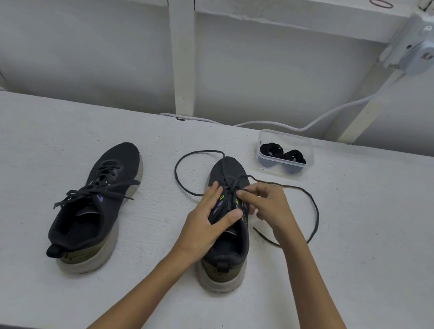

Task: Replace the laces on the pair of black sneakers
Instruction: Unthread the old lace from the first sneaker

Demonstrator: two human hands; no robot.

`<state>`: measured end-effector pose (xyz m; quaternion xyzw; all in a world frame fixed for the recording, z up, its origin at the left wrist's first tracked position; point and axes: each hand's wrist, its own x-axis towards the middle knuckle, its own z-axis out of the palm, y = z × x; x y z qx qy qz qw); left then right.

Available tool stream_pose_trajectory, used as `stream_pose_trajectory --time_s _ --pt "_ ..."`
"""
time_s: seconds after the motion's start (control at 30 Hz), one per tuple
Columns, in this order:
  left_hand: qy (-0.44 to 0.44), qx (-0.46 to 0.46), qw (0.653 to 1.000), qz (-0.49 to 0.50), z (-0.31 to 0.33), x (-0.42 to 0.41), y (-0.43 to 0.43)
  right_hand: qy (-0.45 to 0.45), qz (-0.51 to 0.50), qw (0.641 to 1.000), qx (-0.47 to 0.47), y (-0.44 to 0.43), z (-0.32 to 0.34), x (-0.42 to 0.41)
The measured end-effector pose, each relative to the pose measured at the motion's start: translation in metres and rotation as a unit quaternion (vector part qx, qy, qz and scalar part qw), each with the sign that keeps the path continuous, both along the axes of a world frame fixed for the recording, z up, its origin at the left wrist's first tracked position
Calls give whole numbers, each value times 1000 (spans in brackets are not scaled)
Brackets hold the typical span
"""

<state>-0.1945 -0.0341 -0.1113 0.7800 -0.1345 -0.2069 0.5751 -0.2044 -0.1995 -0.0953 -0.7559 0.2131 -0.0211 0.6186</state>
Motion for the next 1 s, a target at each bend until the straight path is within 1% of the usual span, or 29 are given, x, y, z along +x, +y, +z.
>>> stream_pose_trajectory --time_s 0.07,0.13,0.2,0.3,0.37,0.43,0.5,0.57,0.6,0.67,0.73,0.77,0.8,0.87,0.93,0.97,1.0 --pt "1 0 1000 -1 0 0 0 -17 -19 1000 14 -2 3 4" --pt "3 -1 1000 -1 1 0 0 -41 -58 997 21 -7 4 8" --pt "2 1 1000 1 1 0 0 -52 -71 995 44 -11 2 9" --pt "-7 2 1000 3 0 0 0 -19 -28 997 70 -6 -3 4" --pt "-7 5 1000 4 0 0 0 0 3 999 54 -4 -5 2" --pt "-6 6 1000 3 -1 0 0 -8 3 999 35 -4 -6 2" --pt "-4 5 1000 3 -1 0 0 -33 -46 998 38 -8 -4 4" --pt "-2 3 1000 5 -1 0 0 -61 -108 989 79 -13 0 6" --pt "-1 2 1000 6 -1 -1 0 -62 -114 987 96 -16 2 6" --pt "-2 3 1000 6 -1 -1 0 -28 -70 993 90 -16 4 3" --pt "-5 6 1000 5 -1 0 0 20 1 999 45 -11 1 0" --pt "-6 7 1000 4 -1 0 0 26 20 999 24 -7 -1 0" --pt "-6 7 1000 4 -1 0 0 17 18 1000 12 -5 -3 0" --pt "-2 4 1000 4 0 -1 0 -24 -42 999 23 -4 -4 3" --pt "0 2 1000 6 0 -1 0 -70 -134 986 75 -11 -1 5" --pt "1 2 1000 8 -1 -1 0 -80 -160 979 101 -14 0 5" --pt "2 2 1000 9 -1 -1 0 -76 -160 978 112 -16 1 5"
